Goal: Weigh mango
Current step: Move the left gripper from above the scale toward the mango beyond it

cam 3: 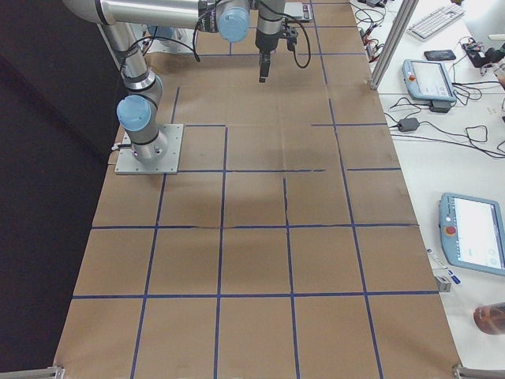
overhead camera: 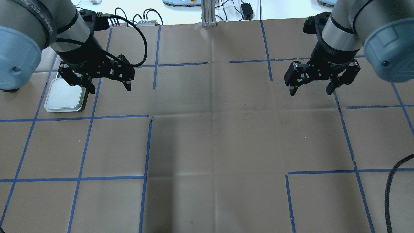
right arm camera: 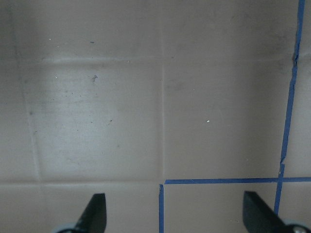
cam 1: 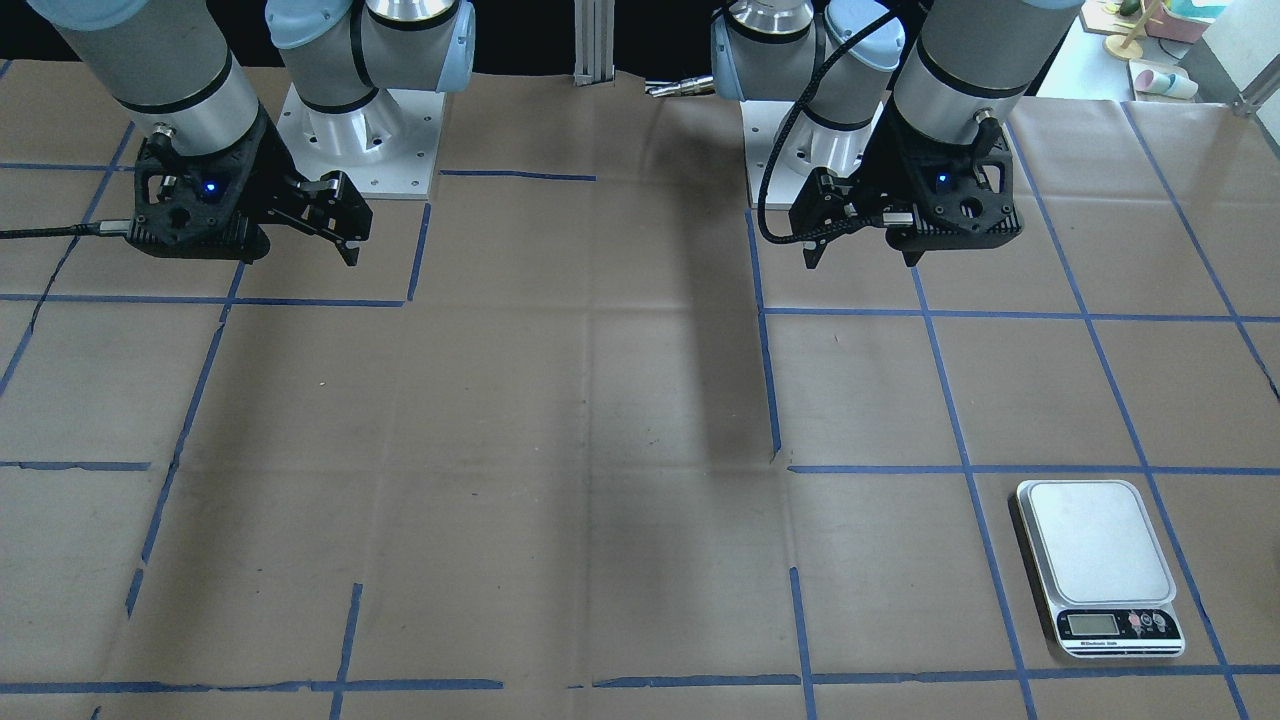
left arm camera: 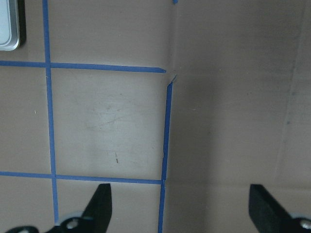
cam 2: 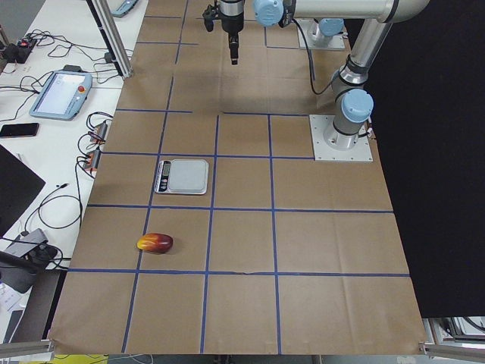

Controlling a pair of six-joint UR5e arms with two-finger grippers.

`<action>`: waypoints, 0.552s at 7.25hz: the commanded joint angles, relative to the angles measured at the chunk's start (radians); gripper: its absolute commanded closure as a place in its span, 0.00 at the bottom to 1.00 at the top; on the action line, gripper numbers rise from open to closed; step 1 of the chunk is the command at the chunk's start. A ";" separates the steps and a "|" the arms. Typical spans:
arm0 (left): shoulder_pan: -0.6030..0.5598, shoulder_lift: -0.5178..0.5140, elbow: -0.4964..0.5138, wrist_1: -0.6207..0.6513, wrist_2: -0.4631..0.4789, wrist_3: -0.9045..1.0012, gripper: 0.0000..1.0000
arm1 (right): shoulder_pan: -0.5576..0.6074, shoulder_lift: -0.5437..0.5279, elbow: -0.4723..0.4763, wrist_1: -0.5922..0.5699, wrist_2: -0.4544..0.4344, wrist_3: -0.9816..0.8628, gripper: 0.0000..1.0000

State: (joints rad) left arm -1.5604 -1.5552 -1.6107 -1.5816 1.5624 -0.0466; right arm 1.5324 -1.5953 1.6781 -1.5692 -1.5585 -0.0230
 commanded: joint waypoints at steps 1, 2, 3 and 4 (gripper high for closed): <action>0.002 0.000 0.002 0.002 -0.001 0.001 0.00 | 0.000 0.000 0.000 0.000 0.000 0.000 0.00; 0.005 0.000 0.003 0.002 -0.001 0.002 0.00 | 0.000 0.000 0.000 0.000 0.000 0.000 0.00; 0.016 0.000 0.003 0.005 -0.002 0.005 0.00 | 0.000 0.000 0.000 0.000 0.000 0.000 0.00; 0.023 -0.005 0.011 0.009 -0.002 0.034 0.00 | 0.000 0.000 0.000 0.000 0.000 0.000 0.00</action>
State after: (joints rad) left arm -1.5468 -1.5567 -1.6058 -1.5769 1.5606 -0.0355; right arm 1.5324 -1.5954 1.6782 -1.5693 -1.5585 -0.0230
